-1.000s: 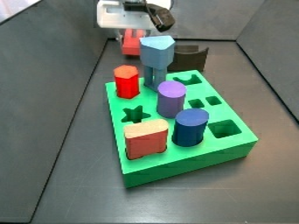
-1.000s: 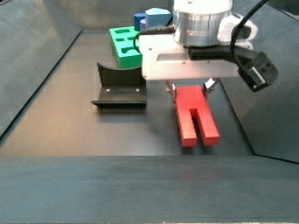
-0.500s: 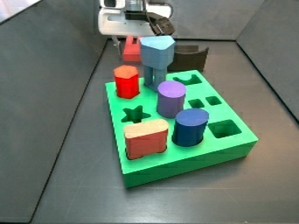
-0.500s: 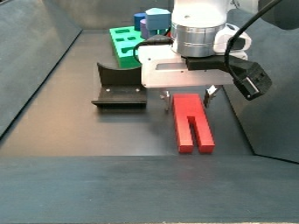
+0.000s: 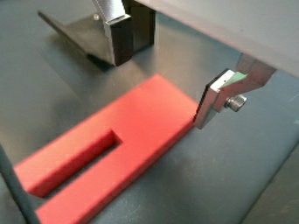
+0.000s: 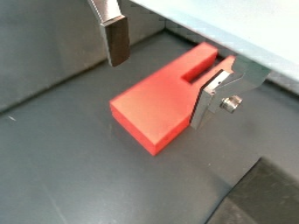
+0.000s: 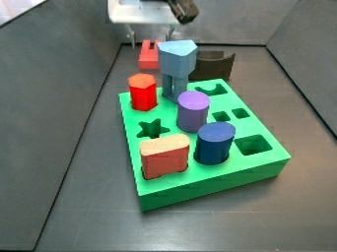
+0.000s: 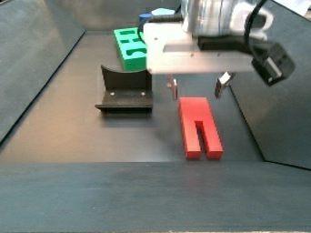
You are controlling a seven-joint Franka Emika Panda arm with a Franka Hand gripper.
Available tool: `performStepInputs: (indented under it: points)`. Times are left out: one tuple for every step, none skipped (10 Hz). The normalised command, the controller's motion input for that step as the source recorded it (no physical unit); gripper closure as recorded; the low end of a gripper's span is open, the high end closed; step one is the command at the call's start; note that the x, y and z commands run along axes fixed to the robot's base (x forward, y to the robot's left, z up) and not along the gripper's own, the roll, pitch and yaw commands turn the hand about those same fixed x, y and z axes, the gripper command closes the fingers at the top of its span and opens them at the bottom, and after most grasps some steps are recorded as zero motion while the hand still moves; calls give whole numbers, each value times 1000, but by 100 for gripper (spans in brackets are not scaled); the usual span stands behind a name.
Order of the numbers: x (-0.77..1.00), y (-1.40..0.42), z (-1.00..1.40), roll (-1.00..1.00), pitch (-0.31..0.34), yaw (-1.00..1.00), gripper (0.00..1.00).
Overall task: Pick up the double-square object. Move up. Rotate the double-square object. Place the double-square object on the fixture. Regrasp the double-square object. Move to above the board. Insert the double-square object.
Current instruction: Rotate the double-square object.
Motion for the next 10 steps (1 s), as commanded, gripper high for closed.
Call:
performStepInputs:
  points:
    - [-21, 1, 1000, 78, 92, -3, 0]
    - [-28, -1, 966, 101, 91, 6, 0]
    - [-30, 2, 871, 104, 90, 5, 0]
    - [-30, 1, 696, 104, 89, 7, 0]
    - [0, 0, 0, 0, 0, 1000, 0]
    - [-1, 2, -187, 1, 0, 1000, 0]
    - [0, 1, -268, 2, 1, 1000, 0]
    - [40, 1, -189, 1, -1, 1000, 0]
    - [38, 1, -130, 0, -2, 1000, 0]
    - [31, 2, -74, 0, -2, 1000, 0]
